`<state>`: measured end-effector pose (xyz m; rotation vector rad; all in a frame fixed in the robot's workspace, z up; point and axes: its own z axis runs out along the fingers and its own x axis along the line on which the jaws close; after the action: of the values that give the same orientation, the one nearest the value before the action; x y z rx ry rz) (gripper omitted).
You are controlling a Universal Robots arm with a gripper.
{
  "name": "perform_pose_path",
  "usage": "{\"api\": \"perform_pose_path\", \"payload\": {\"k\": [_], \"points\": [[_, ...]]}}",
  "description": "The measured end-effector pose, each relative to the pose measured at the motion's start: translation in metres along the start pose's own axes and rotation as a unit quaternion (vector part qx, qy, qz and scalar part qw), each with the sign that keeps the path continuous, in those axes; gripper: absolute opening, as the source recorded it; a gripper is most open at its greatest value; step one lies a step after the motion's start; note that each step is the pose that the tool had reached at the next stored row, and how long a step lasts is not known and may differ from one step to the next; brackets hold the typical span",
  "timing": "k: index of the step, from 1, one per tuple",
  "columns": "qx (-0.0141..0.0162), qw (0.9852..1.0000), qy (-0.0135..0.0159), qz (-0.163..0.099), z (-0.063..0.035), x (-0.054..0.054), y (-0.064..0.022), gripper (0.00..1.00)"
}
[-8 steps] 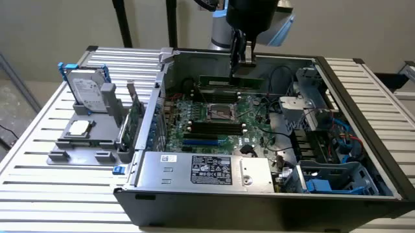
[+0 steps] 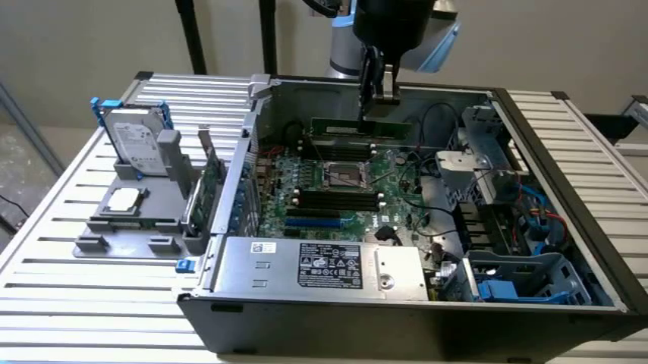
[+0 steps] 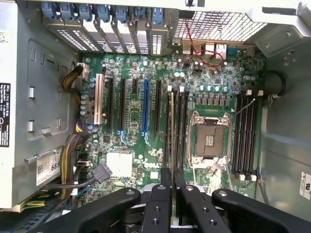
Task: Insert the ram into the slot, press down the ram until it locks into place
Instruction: 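Insert the ram into the slot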
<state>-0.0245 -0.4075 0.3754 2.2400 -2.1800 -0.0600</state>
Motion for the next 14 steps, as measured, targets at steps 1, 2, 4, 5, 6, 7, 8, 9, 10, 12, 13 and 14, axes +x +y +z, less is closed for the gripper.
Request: {"api": "perform_pose_path", "payload": {"k": [1,2,4,5,6,7,8,9,10,12,13,14], "points": [[0.0000,1.0000,0.0000,0.000,0.0000,0.000,0.0000,0.13],[0.0000,1.0000,0.0000,0.000,0.0000,0.000,0.0000,0.13],[-0.0001,1.0000,0.0001,0.000,0.0001,0.000,0.0000,0.13],[0.0000,1.0000,0.0000,0.000,0.0007,0.000,0.0004,0.13],[0.0000,1.0000,0.0000,0.002,0.0018,0.000,0.0012,0.13],[0.0001,1.0000,-0.0002,0.005,0.0036,0.000,0.0019,0.13],[0.0001,1.0000,-0.0002,0.009,0.0054,0.000,0.0026,0.13],[0.0002,0.9999,-0.0002,0.013,0.0073,0.000,0.0035,0.13],[0.0003,0.9999,0.0000,0.014,0.0092,0.000,0.0040,0.13],[0.0009,0.9999,0.0010,0.016,0.0130,0.000,0.0047,0.13],[0.0013,0.9999,0.0015,0.016,0.0148,0.000,0.0053,0.13],[0.0019,0.9999,0.0018,0.016,0.0166,0.000,0.0061,0.13]]}}
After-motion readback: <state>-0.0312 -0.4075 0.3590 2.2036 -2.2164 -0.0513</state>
